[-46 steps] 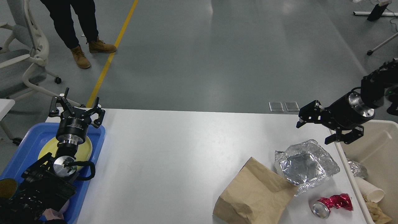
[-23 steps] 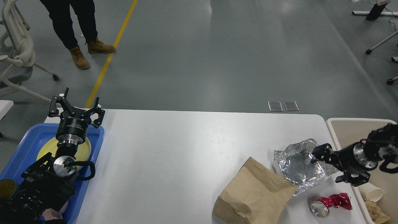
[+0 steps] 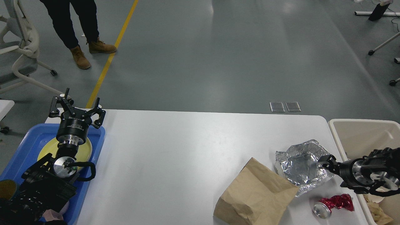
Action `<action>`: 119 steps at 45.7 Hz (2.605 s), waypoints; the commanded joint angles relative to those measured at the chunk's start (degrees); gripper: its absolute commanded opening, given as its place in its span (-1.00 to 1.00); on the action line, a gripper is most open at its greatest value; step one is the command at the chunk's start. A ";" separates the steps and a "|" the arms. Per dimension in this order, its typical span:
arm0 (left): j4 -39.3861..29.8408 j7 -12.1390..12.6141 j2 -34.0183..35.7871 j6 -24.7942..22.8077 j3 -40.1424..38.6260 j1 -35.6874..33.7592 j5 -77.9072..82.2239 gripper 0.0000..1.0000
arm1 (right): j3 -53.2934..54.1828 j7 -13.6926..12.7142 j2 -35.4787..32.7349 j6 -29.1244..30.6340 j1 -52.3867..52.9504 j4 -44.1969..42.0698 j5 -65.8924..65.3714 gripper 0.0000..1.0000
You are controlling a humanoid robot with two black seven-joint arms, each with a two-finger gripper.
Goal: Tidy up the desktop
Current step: 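Move the right gripper down onto the silver foil wrapper and grasp it, then lift the foil wrapper over the white bin and release it, then lower the right gripper onto the red crushed can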
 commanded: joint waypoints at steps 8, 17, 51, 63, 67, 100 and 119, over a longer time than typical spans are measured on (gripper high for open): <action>0.00 0.00 0.00 0.00 0.00 0.00 0.00 0.93 | 0.08 0.00 0.29 -2.15 -1.45 -0.05 0.00 -0.09; 0.00 0.00 0.00 0.00 0.00 0.00 0.00 0.93 | 1.22 0.09 0.64 -1.97 -1.45 0.04 0.00 -0.38; 0.00 0.00 0.00 0.00 0.00 0.00 0.00 0.93 | 7.11 0.53 -5.59 -1.09 8.03 0.82 0.09 -1.00; 0.00 0.00 0.00 0.00 0.00 0.00 0.00 0.93 | 6.23 0.53 -14.56 11.82 24.99 2.23 0.00 -1.00; 0.00 0.00 0.00 0.00 0.00 0.00 0.00 0.93 | 6.06 0.44 -16.93 14.72 30.09 1.71 0.00 -1.00; 0.00 0.00 0.00 0.00 0.00 0.00 0.00 0.93 | 16.77 0.09 -13.60 -7.24 -18.40 -33.35 0.09 -0.11; 0.00 0.00 0.00 0.00 0.00 0.00 0.00 0.93 | 18.80 0.18 -12.28 -7.16 -22.90 -34.51 0.09 0.83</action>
